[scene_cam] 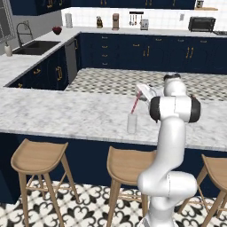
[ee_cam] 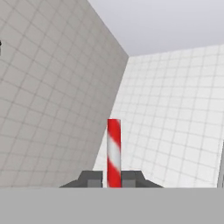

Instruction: Take a straw from the drawer in front and place it inside the glass cup on the dining counter.

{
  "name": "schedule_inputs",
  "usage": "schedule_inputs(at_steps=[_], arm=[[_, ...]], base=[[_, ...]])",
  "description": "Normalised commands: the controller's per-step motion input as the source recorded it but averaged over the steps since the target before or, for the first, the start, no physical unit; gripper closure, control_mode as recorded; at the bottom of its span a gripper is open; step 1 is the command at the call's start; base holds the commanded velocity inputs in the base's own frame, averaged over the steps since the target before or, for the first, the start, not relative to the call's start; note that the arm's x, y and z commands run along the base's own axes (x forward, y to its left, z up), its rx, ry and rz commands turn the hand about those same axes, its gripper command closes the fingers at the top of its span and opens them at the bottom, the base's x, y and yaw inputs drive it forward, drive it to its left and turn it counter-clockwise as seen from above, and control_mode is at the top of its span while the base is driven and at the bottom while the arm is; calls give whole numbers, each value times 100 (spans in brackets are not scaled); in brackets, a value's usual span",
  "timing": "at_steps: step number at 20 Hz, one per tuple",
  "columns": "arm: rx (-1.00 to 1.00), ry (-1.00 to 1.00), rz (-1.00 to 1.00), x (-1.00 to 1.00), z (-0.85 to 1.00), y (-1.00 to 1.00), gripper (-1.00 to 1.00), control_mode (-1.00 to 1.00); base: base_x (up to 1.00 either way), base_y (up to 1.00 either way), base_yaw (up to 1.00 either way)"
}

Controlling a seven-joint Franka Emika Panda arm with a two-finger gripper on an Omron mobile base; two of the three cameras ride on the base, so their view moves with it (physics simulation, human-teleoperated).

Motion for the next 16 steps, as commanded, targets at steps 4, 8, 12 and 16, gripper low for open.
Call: schedule_inputs(at_steps=[4, 8, 12, 16], arm=[[-1, 0, 0, 0, -14, -12, 100, -100], [0, 0, 0, 0, -9, -9, 100, -100], [-5, 0, 0, 0, -30, 0, 100, -100], [-8, 0, 0, 1, -35, 0, 100, -100]], base=[[0, 0, 0], [0, 0, 0], [0, 0, 0], [0, 0, 0]])
